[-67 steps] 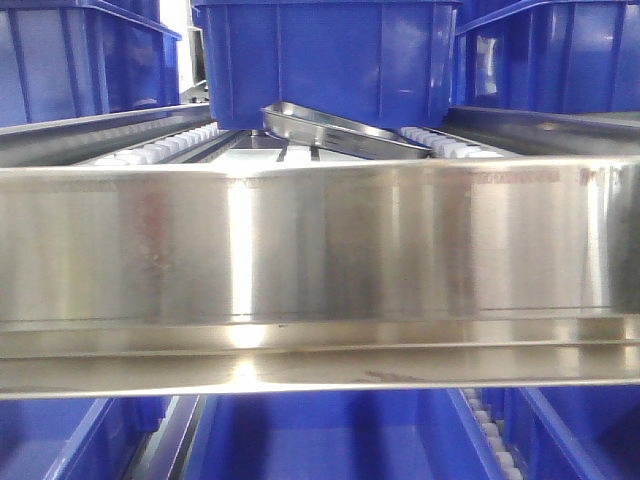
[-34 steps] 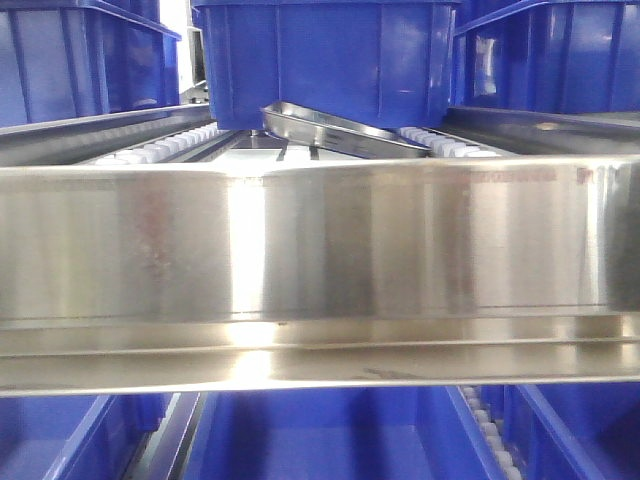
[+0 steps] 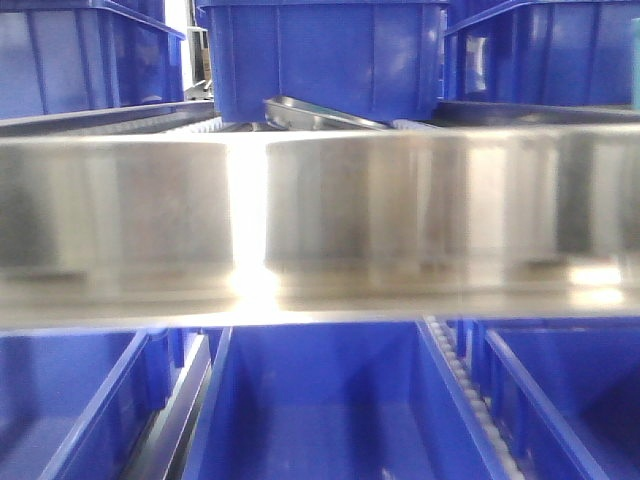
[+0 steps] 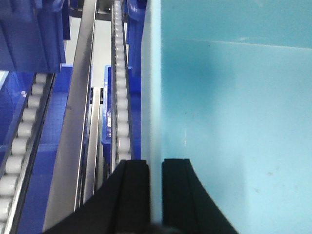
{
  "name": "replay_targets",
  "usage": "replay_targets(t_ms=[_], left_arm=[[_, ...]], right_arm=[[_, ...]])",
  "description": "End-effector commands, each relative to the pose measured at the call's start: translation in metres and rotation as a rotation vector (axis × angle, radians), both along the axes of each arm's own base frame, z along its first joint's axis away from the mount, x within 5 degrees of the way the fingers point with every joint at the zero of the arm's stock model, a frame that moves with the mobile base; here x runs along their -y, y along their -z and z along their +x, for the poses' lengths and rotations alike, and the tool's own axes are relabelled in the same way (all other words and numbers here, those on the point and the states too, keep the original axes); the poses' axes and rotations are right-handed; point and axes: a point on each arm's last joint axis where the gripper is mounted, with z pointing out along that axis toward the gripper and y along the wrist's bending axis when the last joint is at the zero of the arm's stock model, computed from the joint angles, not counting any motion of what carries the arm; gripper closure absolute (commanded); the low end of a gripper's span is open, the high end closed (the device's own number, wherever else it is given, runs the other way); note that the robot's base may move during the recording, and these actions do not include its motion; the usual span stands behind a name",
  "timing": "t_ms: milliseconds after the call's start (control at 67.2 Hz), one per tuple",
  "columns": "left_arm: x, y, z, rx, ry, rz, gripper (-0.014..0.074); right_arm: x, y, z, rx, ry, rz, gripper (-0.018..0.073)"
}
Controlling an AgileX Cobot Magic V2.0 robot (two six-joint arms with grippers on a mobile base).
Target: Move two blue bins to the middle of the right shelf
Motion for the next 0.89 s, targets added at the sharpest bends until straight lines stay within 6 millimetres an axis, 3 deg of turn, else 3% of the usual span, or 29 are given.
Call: replay_targets(t_ms=[0,878], left_arm=[[-0.0046,-0.0086,-0.0023,0.052,-0.020,0.019,0.0707],[-0.0039,-0.0072,-0.0004,0.049,-0.019,0.020,0.0707]], right_arm=[[0.0058,-0.0149,-0.0060,0.091,0.008,-0.024,0.0726],[0.0058,-0.0149,-0.0060,0.091,0.008,-0.024,0.0726]])
